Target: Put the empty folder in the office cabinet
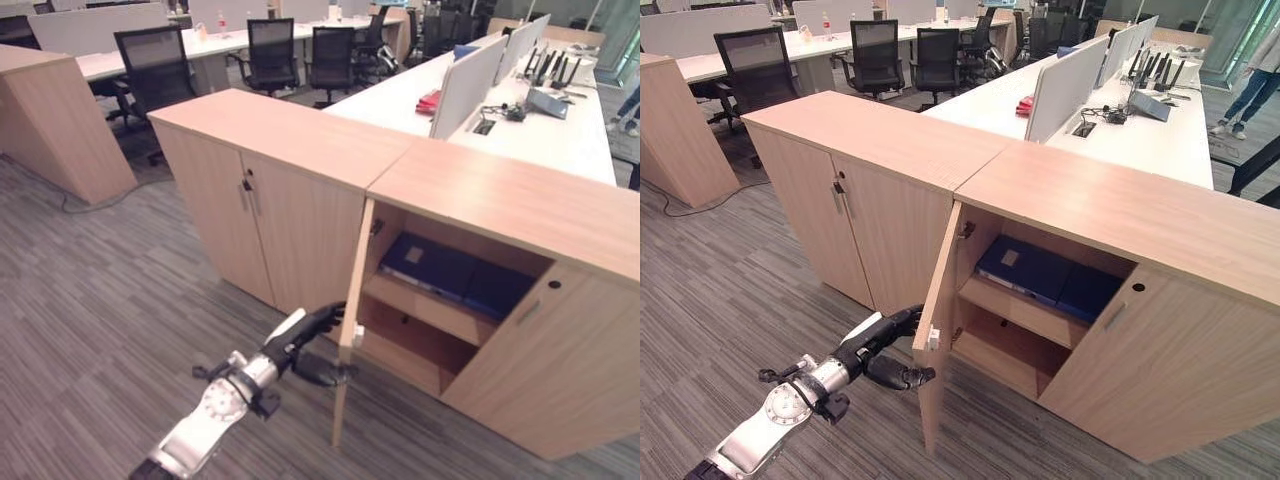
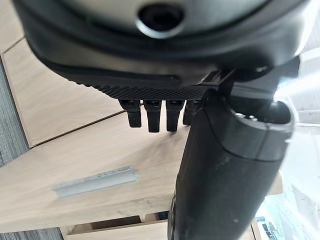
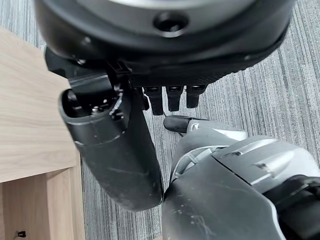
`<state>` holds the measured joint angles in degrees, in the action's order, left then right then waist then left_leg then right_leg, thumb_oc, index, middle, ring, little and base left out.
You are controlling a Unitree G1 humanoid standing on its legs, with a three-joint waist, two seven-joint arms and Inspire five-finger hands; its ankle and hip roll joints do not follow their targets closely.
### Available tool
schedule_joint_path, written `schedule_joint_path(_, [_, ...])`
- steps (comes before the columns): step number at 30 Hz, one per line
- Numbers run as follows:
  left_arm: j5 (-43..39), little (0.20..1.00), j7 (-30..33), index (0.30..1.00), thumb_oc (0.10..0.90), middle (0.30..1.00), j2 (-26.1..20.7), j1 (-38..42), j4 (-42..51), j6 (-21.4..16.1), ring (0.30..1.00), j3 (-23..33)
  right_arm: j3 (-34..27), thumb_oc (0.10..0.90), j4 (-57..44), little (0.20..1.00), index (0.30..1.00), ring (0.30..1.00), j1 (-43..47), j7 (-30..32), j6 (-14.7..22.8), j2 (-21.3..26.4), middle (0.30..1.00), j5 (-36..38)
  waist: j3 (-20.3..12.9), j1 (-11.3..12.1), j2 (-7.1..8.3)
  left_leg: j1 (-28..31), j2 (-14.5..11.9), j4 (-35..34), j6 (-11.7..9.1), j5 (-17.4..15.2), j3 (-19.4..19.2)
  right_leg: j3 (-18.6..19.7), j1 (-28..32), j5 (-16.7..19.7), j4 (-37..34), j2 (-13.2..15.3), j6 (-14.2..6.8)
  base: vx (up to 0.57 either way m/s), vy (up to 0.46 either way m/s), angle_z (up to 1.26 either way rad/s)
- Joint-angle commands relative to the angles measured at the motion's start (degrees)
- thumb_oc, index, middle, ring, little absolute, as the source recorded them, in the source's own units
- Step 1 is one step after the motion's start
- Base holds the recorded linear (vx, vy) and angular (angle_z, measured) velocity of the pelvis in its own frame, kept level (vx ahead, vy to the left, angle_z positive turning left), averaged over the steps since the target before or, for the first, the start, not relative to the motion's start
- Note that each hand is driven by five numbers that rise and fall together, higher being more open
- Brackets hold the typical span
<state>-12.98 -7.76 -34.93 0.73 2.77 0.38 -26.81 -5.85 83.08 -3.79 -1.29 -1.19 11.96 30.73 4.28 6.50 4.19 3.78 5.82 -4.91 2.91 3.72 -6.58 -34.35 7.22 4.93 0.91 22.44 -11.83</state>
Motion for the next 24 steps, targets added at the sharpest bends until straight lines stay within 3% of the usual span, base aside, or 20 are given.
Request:
schedule_joint_path(1, [-0.5, 0.9, -7.2, 0.9, 0.8, 0.9, 7.6, 18.5, 9.1, -9.1, 0.9, -7.6, 1.6, 0.8, 3.2, 0.9, 0.9, 0.9, 3.8, -0.7, -0.6, 0.1, 0.9, 2.0, -0.1, -5.0, -3.81, 2.4, -3.5, -0.1, -1.5, -8.3, -1.8, 4.1, -1.4, -0.1, 2.4, -2.4, -0.9, -0.13, -0.101, -0.12])
schedule_joint_path(3, [-1.1, 0.9, -6.6, 0.9, 0.8, 0.9, 7.6, 18.9, 8.8, -9.3, 0.9, -6.9, 1.6, 0.8, 3.6, 0.9, 0.9, 0.9, 4.7, -0.8, -0.5, 0.4, 0.9, 2.5, 0.5, -6.1, -3.89, 1.8, -4.8, -0.1, -1.7, -7.7, -2.6, 10.8, -3.5, -2.0, 1.9, -5.1, -0.4, -0.04, -0.112, -0.11])
schedule_joint_path(5, [-2.0, 0.9, -6.5, 0.9, 0.8, 0.9, 7.2, 18.0, 8.8, -9.4, 0.9, -6.1, 1.6, 0.8, 4.2, 0.9, 0.9, 0.9, 4.7, -0.8, -0.6, 0.5, 0.9, 2.2, 0.3, -6.2, -3.88, 1.7, -5.5, -0.1, -2.0, -7.5, -3.5, 13.3, -3.8, -2.5, 0.4, -7.0, 0.0, 0.03, -0.181, -0.15])
schedule_joint_path(9, [-2.4, 0.9, -5.7, 0.9, 0.8, 0.9, 7.5, 15.5, 5.3, -8.6, 0.9, -3.3, 1.2, 0.8, 5.3, 0.9, 0.9, 0.9, 3.2, -0.7, -0.9, 1.5, 0.9, 0.7, -0.8, -8.1, -3.52, 1.9, -8.6, -0.1, -4.0, -6.7, -5.4, 14.0, -2.5, -2.4, -5.0, -11.1, 1.0, 0.06, -0.199, -0.13])
schedule_joint_path(16, [1.0, 0.9, -2.8, 0.9, 0.8, 0.9, 8.5, 14.5, -4.6, -7.6, 0.9, 0.0, 3.3, 0.8, 3.2, 0.9, 0.9, 0.9, 3.4, -0.4, -0.1, 3.3, 0.9, -0.8, -2.6, -10.9, -4.51, 4.1, -14.1, 0.2, -7.4, -5.5, -9.4, 17.3, -2.3, -5.2, -5.9, -16.5, 3.2, 0.06, -0.192, -0.33])
schedule_joint_path(24, [-2.3, 0.9, -1.6, 0.9, 0.8, 0.9, 12.1, 17.4, -9.2, -4.5, 0.9, 2.2, 2.4, 0.8, 2.6, 0.9, 0.9, 0.9, 0.8, -1.6, -0.2, 4.3, 0.9, 0.4, -2.8, -13.3, -4.24, 3.3, -18.1, 7.9, -8.4, -6.9, -13.0, 21.3, -2.3, -6.8, -5.9, -20.1, 5.9, 0.06, -0.184, -0.53])
